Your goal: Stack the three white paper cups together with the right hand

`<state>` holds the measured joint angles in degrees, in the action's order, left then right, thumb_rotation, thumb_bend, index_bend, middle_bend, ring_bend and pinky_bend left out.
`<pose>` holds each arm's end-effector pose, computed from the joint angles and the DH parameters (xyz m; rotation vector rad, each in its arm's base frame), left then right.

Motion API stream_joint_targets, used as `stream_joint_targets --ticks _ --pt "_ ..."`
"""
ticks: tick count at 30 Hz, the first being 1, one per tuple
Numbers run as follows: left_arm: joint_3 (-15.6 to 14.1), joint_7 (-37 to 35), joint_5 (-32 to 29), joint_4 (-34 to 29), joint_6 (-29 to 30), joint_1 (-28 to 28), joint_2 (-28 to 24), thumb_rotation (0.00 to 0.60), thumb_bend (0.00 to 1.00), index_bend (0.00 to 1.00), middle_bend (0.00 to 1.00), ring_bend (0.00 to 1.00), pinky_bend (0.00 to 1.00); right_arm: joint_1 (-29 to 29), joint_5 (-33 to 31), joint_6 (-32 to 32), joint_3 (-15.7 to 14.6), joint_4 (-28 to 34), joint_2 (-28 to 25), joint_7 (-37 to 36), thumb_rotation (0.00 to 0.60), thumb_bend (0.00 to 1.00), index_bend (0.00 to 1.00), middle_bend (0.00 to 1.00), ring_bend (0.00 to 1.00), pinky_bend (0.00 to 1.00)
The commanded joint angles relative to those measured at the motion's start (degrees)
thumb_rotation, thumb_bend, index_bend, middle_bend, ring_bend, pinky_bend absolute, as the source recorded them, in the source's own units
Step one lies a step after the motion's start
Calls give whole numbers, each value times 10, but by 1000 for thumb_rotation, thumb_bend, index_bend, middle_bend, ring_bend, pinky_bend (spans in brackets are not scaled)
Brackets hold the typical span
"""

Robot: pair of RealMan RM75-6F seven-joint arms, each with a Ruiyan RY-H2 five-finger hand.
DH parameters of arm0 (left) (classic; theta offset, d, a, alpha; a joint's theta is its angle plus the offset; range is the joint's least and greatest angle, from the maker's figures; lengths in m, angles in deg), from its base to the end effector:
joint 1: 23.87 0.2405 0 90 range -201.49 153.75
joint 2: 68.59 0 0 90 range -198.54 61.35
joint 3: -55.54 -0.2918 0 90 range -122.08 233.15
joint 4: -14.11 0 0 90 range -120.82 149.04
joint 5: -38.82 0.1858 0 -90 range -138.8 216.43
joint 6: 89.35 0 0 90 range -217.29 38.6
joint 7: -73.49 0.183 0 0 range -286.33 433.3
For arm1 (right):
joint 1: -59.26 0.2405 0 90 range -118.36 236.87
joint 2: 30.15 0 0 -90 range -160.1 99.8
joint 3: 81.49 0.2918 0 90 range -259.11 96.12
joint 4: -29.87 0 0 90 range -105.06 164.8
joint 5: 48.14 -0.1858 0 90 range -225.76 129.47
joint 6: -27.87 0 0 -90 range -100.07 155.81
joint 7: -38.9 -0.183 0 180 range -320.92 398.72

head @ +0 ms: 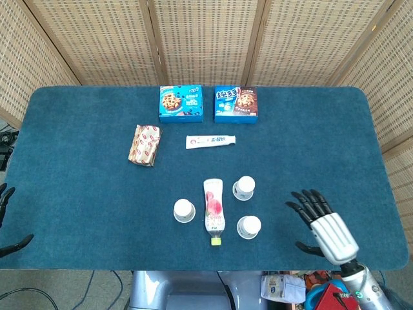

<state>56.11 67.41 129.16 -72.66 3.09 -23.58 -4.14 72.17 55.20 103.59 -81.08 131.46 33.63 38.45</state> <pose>-0.3482 0.1828 0.2115 -1.3479 -0.8726 -0.9462 -0.2340 -0.2323 0.1367 1.8235 -0.9118 1.1412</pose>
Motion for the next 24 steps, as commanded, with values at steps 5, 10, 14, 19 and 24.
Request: stream_joint_targets --ticks 5,10,14,19,24 --pt "5 3 -15 0 -17 -7 1 600 124 0 0 0 0 97 -16 -154 -4 -10 52 -14 600 0 221 215 96 147" --pt "5 0 -19 4 -32 -13 1 600 125 0 0 0 0 119 -54 -195 4 -23 88 -10 600 13 235 231 122 163" --pt "6 1 -22 5 -37 -15 2 600 125 0 0 0 0 127 -74 -198 12 -34 109 -9 600 35 239 243 142 172" --pt "7 -4 -22 5 -34 -15 2 600 125 0 0 0 0 136 -96 -204 20 -48 127 7 600 72 244 256 162 173" --pt "6 -6 -22 5 -36 -15 1 600 125 0 0 0 0 141 -129 -212 28 -64 139 37 600 80 287 337 250 178"
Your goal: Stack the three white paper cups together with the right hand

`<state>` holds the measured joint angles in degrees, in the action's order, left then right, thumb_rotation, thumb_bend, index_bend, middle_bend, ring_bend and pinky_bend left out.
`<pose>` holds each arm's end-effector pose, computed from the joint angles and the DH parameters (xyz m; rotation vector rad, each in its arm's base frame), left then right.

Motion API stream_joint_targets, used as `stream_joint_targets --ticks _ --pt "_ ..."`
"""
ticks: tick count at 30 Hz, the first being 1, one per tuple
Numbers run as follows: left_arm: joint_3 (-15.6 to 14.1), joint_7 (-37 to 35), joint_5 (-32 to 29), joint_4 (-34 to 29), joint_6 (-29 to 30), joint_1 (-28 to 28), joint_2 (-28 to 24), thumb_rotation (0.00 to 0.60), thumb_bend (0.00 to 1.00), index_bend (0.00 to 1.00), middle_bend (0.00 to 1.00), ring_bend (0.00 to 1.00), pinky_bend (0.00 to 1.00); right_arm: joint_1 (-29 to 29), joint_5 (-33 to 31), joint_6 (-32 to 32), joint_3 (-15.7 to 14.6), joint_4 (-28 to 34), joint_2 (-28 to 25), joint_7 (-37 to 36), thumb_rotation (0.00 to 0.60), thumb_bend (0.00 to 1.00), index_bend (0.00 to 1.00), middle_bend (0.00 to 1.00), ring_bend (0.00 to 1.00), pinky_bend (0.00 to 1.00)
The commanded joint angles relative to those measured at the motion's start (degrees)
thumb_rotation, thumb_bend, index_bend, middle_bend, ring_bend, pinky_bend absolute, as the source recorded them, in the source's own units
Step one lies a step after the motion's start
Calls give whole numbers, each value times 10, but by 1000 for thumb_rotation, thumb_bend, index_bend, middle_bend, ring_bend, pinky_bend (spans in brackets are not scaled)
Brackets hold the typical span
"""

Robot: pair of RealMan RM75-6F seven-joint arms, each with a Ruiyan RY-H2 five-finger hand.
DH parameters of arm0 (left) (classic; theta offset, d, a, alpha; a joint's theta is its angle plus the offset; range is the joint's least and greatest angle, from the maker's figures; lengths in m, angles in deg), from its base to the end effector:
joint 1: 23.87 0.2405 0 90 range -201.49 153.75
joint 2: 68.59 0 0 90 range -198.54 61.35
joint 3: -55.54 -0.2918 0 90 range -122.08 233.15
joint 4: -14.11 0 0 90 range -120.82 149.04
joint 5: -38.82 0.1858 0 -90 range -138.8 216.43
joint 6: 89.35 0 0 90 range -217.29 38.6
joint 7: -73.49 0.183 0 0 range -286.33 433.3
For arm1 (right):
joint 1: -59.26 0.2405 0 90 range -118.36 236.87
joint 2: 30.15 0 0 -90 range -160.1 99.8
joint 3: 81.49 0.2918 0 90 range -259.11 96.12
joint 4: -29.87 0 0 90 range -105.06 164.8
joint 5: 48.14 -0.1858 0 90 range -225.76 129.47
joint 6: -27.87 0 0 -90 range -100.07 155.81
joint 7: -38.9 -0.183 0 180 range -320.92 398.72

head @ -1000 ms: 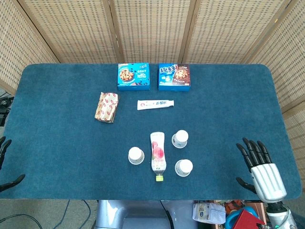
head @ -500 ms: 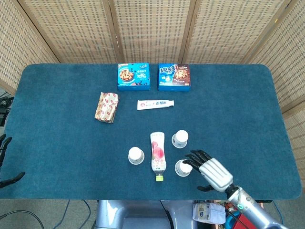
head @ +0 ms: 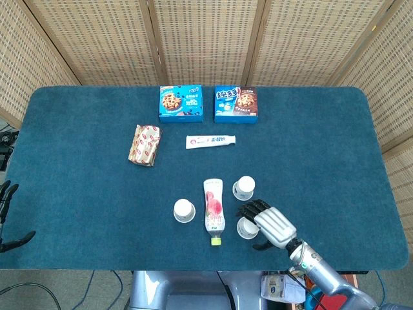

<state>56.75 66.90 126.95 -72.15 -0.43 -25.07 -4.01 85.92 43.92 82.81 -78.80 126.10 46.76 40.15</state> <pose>-0.3553 0.1943 0.2069 -1.3498 -0.9091 -0.9155 -0.2056 -0.2857 0.0243 2.0619 -1.0944 1.0187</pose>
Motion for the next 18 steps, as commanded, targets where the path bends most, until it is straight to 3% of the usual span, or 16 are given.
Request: stream_joint_targets --ticks 1,8,18 --pt "-1 -1 0 1 -2 -1 0 600 125 0 0 0 0 4 -20 -4 6 -12 9 26 600 86 304 366 278 179" --pt "-2 -2 1 1 -7 -3 -1 600 125 0 0 0 0 5 -49 -4 7 -19 17 50 600 207 397 463 356 209" --pt "-2 3 -1 0 -10 -5 0 600 125 0 0 0 0 8 -61 9 9 -19 24 57 600 317 459 518 384 222"
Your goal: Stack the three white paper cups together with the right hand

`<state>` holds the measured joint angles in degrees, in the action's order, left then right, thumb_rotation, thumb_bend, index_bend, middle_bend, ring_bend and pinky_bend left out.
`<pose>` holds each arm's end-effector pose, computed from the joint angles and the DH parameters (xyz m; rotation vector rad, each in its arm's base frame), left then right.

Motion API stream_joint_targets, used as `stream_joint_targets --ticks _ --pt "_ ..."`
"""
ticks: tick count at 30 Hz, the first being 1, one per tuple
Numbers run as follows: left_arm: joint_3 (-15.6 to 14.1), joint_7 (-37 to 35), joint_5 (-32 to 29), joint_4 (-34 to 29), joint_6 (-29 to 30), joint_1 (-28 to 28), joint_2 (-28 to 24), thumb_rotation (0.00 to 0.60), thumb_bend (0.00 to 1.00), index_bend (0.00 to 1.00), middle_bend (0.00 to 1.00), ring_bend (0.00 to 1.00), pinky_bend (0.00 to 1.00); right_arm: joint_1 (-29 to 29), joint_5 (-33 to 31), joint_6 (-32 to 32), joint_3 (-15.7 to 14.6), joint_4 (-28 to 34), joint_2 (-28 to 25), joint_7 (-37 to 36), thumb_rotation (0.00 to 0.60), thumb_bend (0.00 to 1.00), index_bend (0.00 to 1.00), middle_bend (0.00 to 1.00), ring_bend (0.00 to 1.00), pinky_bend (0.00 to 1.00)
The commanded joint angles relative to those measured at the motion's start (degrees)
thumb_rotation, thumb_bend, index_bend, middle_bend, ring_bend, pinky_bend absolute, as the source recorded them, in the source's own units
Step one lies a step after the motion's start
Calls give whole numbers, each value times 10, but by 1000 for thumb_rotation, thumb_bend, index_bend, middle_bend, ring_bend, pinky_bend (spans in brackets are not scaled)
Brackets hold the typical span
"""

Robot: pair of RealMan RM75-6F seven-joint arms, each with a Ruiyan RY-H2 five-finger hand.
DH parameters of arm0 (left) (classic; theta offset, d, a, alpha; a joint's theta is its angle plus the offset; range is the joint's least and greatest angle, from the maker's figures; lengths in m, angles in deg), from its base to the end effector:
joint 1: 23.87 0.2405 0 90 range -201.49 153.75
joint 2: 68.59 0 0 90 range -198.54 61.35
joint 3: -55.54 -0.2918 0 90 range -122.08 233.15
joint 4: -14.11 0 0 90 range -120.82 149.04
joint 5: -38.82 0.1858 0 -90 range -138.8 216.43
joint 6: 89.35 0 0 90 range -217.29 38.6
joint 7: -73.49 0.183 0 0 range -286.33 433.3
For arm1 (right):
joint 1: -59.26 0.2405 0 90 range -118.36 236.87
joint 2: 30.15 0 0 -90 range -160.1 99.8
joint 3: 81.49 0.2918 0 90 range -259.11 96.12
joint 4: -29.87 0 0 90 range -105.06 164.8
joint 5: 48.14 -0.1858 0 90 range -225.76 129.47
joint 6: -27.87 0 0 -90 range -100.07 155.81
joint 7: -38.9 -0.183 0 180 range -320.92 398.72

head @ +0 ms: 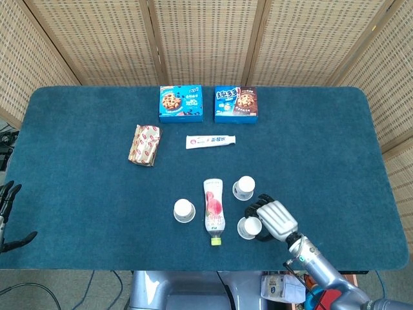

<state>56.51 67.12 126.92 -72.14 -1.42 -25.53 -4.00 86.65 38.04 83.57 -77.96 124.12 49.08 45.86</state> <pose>-0.3557 0.1964 0.2035 -1.3655 -0.9185 -0.9042 -0.2135 -0.3002 0.0188 2.0014 -1.0557 0.9667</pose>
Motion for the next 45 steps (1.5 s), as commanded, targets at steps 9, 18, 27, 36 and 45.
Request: stream_joint_targets --ticks 9,18,27,36,45 --pt "0 7 -2 -1 -4 -2 2 600 125 0 0 0 0 -2 18 35 -4 28 -17 -17 600 331 465 526 390 246" --pt "-1 7 -2 -2 -5 -2 3 600 125 0 0 0 0 -3 43 84 19 112 -91 -33 600 335 465 526 390 247" --pt "0 7 -1 -5 1 0 2 600 125 0 0 0 0 54 -69 30 91 139 -119 70 600 335 466 524 390 247" --pt "5 3 -14 -1 -10 -4 2 600 125 0 0 0 0 113 -193 -12 121 124 -102 169 600 335 465 523 390 247" --pt "8 1 -23 0 -18 -8 1 600 125 0 0 0 0 144 -284 -23 124 105 -85 190 600 335 466 521 390 247"
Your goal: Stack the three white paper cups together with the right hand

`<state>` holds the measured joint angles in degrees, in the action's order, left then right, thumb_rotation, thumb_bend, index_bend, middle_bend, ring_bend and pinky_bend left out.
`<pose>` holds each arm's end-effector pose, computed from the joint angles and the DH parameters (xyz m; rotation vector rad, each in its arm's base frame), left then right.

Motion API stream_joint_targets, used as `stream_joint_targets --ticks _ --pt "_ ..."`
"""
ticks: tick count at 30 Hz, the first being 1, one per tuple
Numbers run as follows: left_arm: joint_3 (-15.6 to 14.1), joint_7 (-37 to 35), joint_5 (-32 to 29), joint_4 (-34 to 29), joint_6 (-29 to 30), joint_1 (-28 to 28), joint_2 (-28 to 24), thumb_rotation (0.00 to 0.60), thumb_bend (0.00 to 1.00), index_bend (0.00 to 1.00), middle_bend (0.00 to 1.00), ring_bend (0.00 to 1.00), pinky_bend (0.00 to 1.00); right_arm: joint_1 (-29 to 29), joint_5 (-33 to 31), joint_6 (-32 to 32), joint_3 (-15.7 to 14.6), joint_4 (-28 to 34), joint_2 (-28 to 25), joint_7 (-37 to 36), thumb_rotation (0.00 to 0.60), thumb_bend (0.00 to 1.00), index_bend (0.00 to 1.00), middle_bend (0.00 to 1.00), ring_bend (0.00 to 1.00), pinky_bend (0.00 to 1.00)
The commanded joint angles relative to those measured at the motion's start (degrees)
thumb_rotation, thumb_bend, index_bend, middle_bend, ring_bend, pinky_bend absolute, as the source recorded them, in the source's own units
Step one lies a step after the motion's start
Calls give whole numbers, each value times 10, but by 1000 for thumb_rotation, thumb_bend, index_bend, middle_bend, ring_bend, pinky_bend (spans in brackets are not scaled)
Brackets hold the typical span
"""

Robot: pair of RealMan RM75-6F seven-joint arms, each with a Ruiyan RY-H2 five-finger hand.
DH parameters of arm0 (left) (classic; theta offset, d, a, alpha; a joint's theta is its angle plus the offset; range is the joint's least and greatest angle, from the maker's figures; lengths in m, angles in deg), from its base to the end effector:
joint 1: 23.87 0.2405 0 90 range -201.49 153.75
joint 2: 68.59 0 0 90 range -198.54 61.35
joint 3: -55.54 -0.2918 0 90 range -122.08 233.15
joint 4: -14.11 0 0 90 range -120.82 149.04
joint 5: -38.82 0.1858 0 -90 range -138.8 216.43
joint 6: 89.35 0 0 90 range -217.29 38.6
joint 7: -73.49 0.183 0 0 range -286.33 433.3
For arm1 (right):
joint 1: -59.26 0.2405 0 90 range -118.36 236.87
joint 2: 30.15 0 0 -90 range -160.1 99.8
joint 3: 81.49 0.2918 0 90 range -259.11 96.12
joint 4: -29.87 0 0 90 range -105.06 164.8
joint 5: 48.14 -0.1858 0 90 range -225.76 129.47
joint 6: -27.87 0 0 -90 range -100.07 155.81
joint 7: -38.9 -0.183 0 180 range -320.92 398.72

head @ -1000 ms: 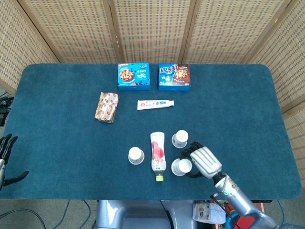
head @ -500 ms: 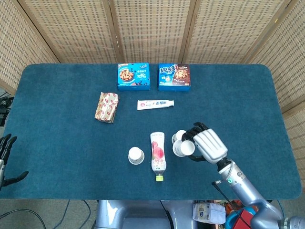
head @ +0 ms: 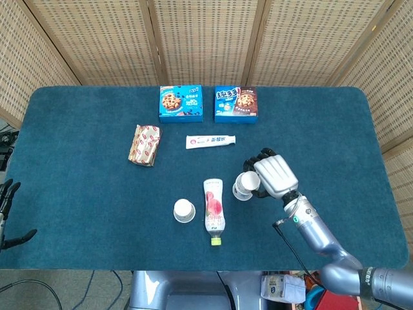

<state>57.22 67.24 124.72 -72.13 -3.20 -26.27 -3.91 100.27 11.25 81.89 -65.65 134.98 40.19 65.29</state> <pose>-0.3609 0.2031 0.2034 -1.3453 -0.9369 -0.8835 -0.1352 -0.3896 0.0959 1.8608 -0.8715 0.9515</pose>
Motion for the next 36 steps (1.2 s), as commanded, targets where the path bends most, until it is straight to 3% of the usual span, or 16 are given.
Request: stream_joint_targets --ticks 1,15,17,19,23,26,36 --pt "1 1 -2 1 -2 -1 0 600 125 0 0 0 0 10 -21 -9 1 -3 4 -9 600 335 466 520 390 247" --pt "1 13 -7 -1 -11 -5 4 600 126 0 0 0 0 35 -51 -6 -17 -21 8 2 600 335 465 503 390 247" --pt "1 12 -7 -1 -12 -5 4 600 126 0 0 0 0 37 -53 -4 -17 -24 9 2 600 314 449 440 386 247" --pt "1 13 -8 -1 -12 -5 4 600 126 0 0 0 0 41 -57 -7 -22 -26 8 7 600 220 370 330 345 245" --pt "1 12 -9 -1 -13 -6 4 600 125 0 0 0 0 52 -82 -28 -34 -13 -10 23 600 24 157 86 114 153" --pt "1 13 -11 0 -15 -7 4 600 126 0 0 0 0 55 -82 -27 -40 -2 -18 29 600 1 118 33 74 121" --pt "0 14 -9 -2 -15 -7 4 600 126 0 0 0 0 58 -77 -18 -59 21 -27 31 600 0 118 28 72 107"
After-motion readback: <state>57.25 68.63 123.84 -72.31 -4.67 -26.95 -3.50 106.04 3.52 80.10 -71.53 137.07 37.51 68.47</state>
